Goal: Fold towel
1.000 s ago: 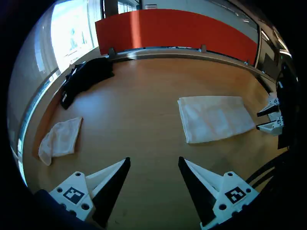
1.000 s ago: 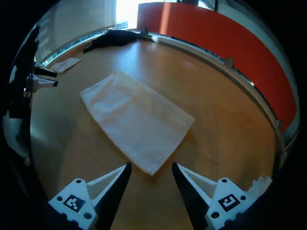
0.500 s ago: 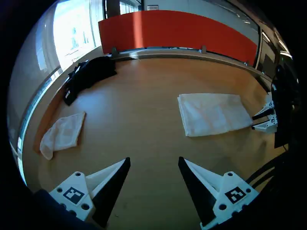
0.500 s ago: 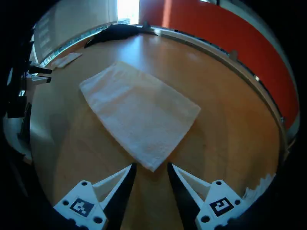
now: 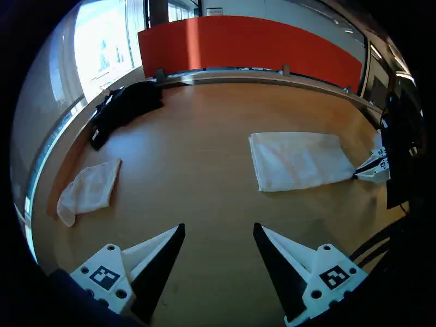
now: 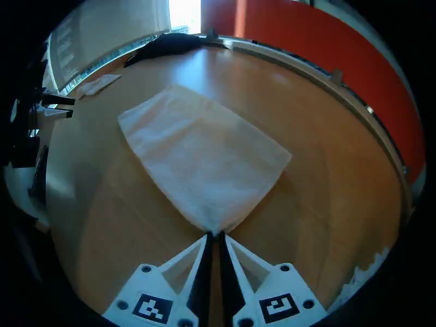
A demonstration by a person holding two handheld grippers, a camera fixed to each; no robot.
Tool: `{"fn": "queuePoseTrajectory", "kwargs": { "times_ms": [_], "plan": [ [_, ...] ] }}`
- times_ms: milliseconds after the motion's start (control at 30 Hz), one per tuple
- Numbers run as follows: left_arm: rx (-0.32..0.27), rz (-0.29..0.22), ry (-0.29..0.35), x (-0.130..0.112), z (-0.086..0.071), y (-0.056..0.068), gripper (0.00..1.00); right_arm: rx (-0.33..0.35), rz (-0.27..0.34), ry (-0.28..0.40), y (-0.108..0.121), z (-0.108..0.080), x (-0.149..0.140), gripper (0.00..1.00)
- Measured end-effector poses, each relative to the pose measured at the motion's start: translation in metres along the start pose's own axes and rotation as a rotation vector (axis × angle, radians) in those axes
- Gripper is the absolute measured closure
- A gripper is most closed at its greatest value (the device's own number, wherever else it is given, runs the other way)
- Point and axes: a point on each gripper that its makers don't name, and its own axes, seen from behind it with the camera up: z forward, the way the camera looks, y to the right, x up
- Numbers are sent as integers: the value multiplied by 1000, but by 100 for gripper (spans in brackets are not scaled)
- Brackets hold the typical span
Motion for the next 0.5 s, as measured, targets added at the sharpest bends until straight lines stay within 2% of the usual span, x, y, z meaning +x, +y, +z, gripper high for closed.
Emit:
{"fn": "queuePoseTrajectory", "kwargs": {
  "times_ms": [267,500],
  "plan": [
    [0,-6,1,1,-1,-1,7,-13,-22,8,2,-6,6,95],
    [1,-17,4,1,-5,-2,7,-35,-52,27,5,-16,25,96]
  ]
}}
